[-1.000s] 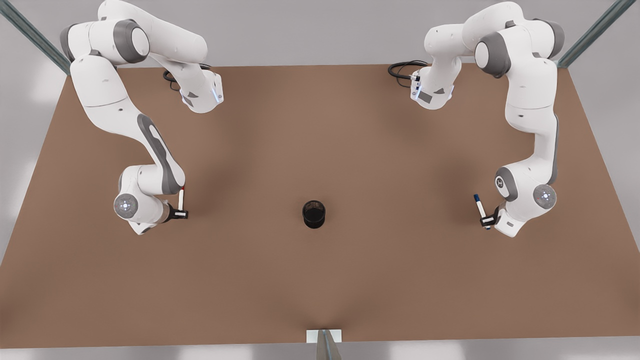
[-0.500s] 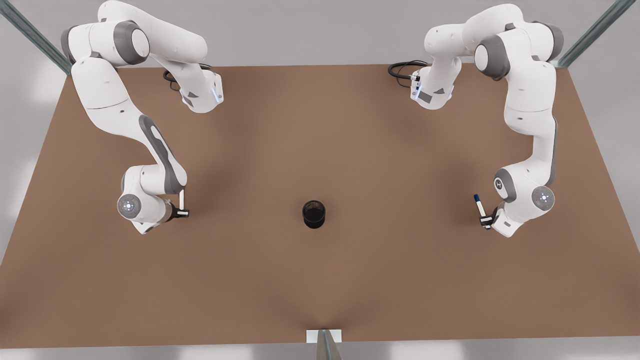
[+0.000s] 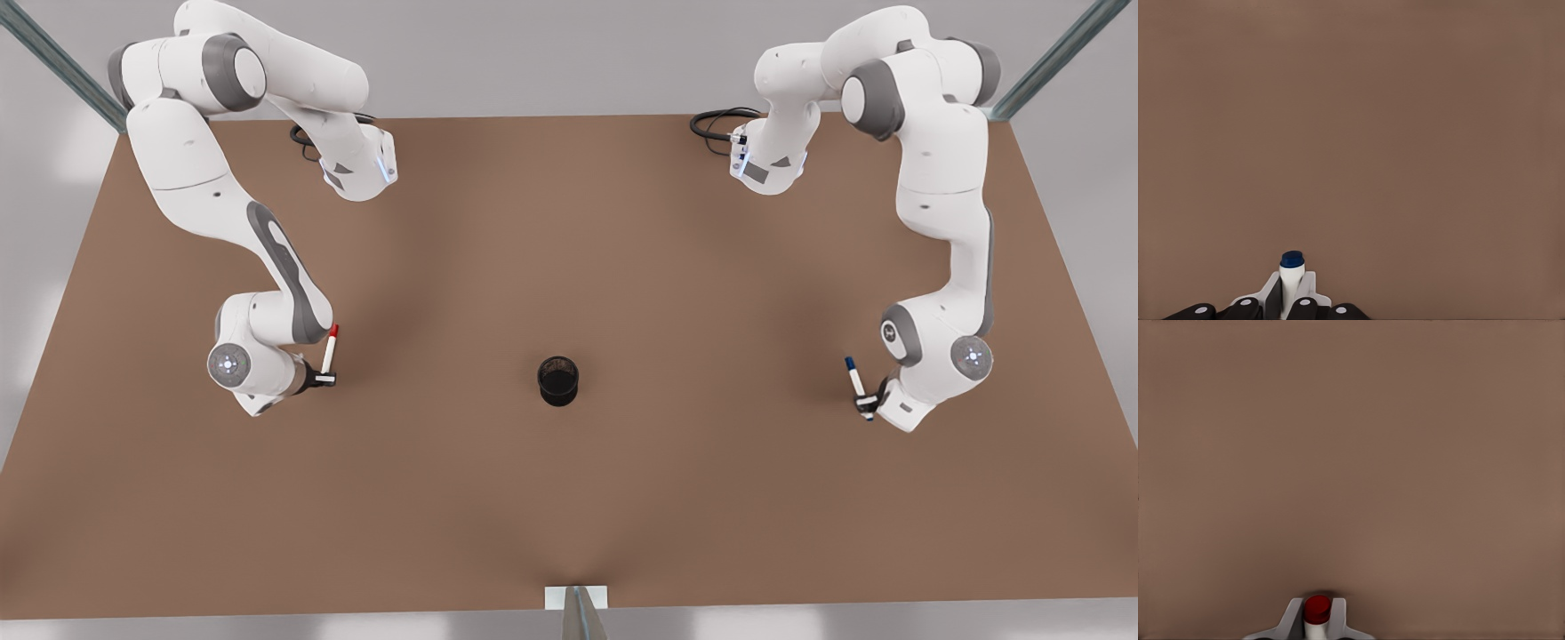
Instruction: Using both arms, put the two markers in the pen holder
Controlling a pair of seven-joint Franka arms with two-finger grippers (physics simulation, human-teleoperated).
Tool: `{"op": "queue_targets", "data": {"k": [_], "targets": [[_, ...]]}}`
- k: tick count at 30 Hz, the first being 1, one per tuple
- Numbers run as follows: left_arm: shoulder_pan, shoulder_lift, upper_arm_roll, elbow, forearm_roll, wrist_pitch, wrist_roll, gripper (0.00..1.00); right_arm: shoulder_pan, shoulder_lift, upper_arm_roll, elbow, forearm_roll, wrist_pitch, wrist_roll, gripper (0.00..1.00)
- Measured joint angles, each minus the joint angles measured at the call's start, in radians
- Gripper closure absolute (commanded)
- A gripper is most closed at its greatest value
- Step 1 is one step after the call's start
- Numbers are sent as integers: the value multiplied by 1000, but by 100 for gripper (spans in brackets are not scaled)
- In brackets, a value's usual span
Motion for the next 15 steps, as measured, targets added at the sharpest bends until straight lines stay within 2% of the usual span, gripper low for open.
{"op": "queue_targets", "data": {"k": [5, 9, 15], "targets": [[-54, -10, -9, 215, -31, -191, -56, 79, -1, -73, 28, 45, 2, -38, -2, 73], [-112, -72, -35, 303, -159, -312, -100, 79, 0, -128, 61, 123, 6, -118, -2, 74], [-184, -122, -79, 340, -312, -413, -165, 79, 2, -172, 110, 204, 11, -210, -1, 78]]}}
